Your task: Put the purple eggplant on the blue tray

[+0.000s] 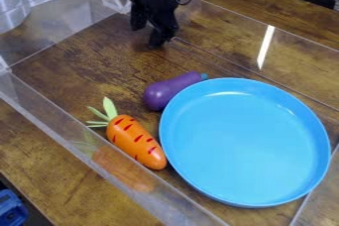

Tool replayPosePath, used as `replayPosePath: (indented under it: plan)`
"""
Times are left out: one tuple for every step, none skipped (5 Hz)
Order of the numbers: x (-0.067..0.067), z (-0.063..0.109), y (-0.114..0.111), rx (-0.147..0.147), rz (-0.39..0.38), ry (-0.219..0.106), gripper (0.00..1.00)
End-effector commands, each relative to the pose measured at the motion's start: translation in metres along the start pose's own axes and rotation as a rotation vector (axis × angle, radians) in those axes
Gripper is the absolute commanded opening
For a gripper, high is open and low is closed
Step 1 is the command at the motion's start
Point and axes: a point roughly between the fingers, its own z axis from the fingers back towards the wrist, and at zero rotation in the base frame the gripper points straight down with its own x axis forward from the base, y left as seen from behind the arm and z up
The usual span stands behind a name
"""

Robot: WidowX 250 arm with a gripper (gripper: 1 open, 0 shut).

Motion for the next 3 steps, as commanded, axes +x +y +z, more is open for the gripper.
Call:
replayPosePath:
  plan:
    - [0.012,0.036,-0.020,-0.002,-0.028,-0.076,1.00]
    - [0.012,0.054,-0.032,-0.013,-0.046,-0.094,1.00]
    - [0.014,0.073,-0.046,-0.017,-0.078,-0.117,1.00]
